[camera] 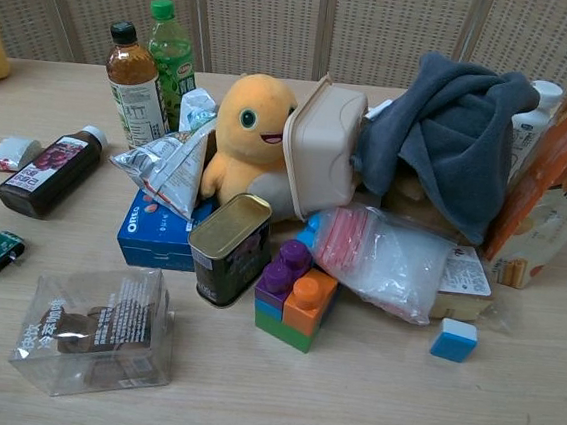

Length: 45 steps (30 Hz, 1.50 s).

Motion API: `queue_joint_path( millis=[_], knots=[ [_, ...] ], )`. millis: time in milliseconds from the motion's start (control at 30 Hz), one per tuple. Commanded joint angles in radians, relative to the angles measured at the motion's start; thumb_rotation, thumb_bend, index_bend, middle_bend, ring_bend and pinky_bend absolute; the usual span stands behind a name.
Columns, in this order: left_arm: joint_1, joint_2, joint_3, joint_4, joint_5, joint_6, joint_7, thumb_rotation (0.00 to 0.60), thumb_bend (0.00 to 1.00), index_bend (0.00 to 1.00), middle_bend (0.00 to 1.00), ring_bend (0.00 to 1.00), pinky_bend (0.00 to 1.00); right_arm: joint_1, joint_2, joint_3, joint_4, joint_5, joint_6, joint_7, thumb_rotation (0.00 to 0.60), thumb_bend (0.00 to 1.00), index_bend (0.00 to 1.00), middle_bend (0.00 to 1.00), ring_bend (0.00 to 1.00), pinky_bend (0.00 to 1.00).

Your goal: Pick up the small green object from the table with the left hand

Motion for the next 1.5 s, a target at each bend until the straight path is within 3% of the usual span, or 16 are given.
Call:
queue_joint_path(
  millis=[33, 233, 500, 1200, 1367, 1500],
  knots=[
    [-0.046, -0.063, 0.046, 0.096, 0.060, -0.024, -0.002, 0.600, 0.05, 0.00, 0.00, 0.00, 0.00, 0.000, 0.001, 0.000, -0.001, 0.000, 0.000, 0.002, 0.404, 0.00, 0.00, 0.00, 0.00, 0.00],
    [-0.083, -0.173, 0.060, 0.229, 0.084, -0.013, -0.022, 0.600, 0.06, 0.00, 0.00, 0.00, 0.00, -0.002, 0.005, 0.002, -0.005, -0.001, 0.004, 0.008, 0.407, 0.00, 0.00, 0.00, 0.00, 0.00],
    [-0.135, -0.276, 0.083, 0.323, 0.097, -0.028, -0.016, 0.600, 0.06, 0.00, 0.00, 0.00, 0.00, -0.002, 0.010, 0.006, -0.004, 0.003, 0.004, 0.022, 0.406, 0.00, 0.00, 0.00, 0.00, 0.00],
    [-0.151, -0.396, 0.169, 0.476, 0.081, -0.008, -0.009, 0.600, 0.06, 0.08, 0.00, 0.00, 0.00, -0.005, 0.018, 0.008, -0.010, 0.001, 0.006, 0.043, 0.406, 0.00, 0.00, 0.00, 0.00, 0.00],
    [-0.147, -0.422, 0.181, 0.526, 0.077, 0.014, -0.006, 0.600, 0.06, 0.15, 0.00, 0.00, 0.00, -0.004, 0.023, 0.007, -0.013, 0.003, -0.001, 0.060, 0.408, 0.00, 0.00, 0.00, 0.00, 0.00],
    [-0.144, -0.455, 0.187, 0.570, 0.073, 0.034, -0.010, 0.600, 0.06, 0.27, 0.00, 0.00, 0.00, -0.003, 0.023, 0.006, -0.015, 0.004, -0.005, 0.066, 0.408, 0.00, 0.00, 0.00, 0.00, 0.00]
  ],
)
